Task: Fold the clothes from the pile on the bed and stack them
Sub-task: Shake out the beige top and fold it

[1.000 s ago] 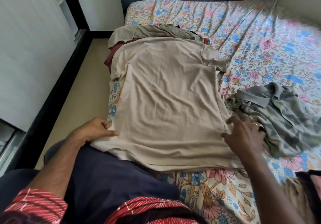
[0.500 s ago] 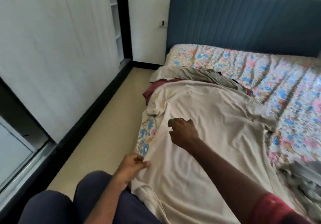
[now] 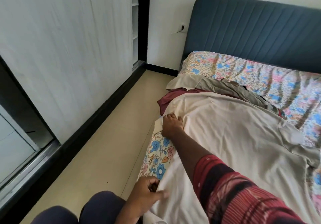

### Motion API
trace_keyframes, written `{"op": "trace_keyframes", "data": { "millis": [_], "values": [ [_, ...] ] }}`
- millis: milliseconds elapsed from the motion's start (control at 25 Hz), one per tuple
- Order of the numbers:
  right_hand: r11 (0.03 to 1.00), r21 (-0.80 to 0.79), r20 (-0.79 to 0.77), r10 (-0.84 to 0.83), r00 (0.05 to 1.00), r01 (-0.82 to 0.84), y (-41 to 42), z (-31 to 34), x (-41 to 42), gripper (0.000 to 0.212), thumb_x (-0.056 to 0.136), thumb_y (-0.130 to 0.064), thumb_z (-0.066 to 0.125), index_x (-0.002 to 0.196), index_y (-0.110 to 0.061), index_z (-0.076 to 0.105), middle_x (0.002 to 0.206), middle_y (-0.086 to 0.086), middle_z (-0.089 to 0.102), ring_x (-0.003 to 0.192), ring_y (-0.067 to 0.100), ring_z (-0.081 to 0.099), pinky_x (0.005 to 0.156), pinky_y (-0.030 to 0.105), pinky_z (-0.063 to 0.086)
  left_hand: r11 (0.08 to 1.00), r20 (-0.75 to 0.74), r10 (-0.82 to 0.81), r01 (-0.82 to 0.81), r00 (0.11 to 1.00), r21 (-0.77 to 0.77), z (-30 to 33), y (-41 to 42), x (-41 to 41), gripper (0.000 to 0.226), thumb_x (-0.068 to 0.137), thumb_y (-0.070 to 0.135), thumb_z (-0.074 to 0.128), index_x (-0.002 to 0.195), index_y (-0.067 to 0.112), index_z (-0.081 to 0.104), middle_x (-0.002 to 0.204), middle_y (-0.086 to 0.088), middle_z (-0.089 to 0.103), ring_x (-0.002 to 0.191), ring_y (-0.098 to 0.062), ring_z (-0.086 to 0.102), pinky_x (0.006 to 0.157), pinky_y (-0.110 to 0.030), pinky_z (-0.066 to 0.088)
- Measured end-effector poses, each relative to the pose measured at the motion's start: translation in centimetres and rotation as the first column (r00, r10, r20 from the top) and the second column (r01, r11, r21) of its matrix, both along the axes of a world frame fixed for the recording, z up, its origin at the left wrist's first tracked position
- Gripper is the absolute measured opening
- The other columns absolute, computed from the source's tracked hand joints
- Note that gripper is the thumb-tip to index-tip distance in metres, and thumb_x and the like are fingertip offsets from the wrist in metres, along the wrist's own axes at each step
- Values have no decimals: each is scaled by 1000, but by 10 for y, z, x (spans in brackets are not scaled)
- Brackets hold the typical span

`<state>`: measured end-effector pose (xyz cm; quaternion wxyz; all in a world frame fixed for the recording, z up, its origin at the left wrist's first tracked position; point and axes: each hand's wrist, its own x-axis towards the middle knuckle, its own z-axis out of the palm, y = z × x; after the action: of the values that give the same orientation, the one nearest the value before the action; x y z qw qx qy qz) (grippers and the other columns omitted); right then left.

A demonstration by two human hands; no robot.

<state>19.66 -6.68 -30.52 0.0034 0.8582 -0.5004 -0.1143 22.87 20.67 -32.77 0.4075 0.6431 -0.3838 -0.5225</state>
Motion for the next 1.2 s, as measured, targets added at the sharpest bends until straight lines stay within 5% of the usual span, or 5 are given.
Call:
{"op": "trace_keyframes", "data": {
  "millis": [360, 560, 680, 920, 1200],
  "values": [
    [987, -48, 444, -113, 889, 150, -20, 19, 10, 30, 102, -14, 48, 128, -12, 63, 127, 13, 68, 120, 31, 63, 113, 45, 40, 992, 289, -124, 124, 949, 17, 6, -2, -11, 59, 70, 40, 84, 116, 50, 50, 120, 34, 50, 117, 2, 56, 105, -12, 41],
    [855, 473, 876, -432, -215, 210, -46, 55, -74, 28, 104, -29, 58, 94, -6, 70, 84, 6, 64, 78, 23, 59, 71, 41, 53, 973, 289, -176, 211, 941, -94, 39, -11, -43, 40, 70, 29, 66, 104, 50, 66, 90, 23, 72, 86, 0, 69, 81, -21, 57],
    [674, 645, 745, -449, -493, 361, -43, 52, -166, 36, 104, -34, 58, 80, -8, 63, 77, 12, 63, 64, 24, 56, 53, 31, 51, 923, 431, -323, 381, 843, -53, 53, -16, -86, 38, 78, 34, 62, 116, 38, 65, 99, 12, 74, 92, -7, 71, 86, -30, 57],
    [559, 519, 817, -546, -183, 646, 16, 45, -261, 55, 87, -13, 63, 141, -15, 55, 127, 16, 67, 117, 35, 62, 100, 37, 50, 856, 755, -391, 508, 526, 90, 60, -5, -130, 37, 89, 32, 67, 124, 32, 58, 123, 2, 65, 114, -23, 64, 95, -35, 50],
    [815, 372, 805, -522, 283, 445, 181, 33, -242, 9, 88, -30, 75, 95, -25, 73, 81, -10, 72, 77, 7, 68, 66, 26, 52, 859, 884, -269, 510, 383, 40, 65, 35, -131, 35, 92, 33, 66, 127, 30, 59, 126, 5, 62, 112, -19, 63, 101, -38, 47]
  ]
}}
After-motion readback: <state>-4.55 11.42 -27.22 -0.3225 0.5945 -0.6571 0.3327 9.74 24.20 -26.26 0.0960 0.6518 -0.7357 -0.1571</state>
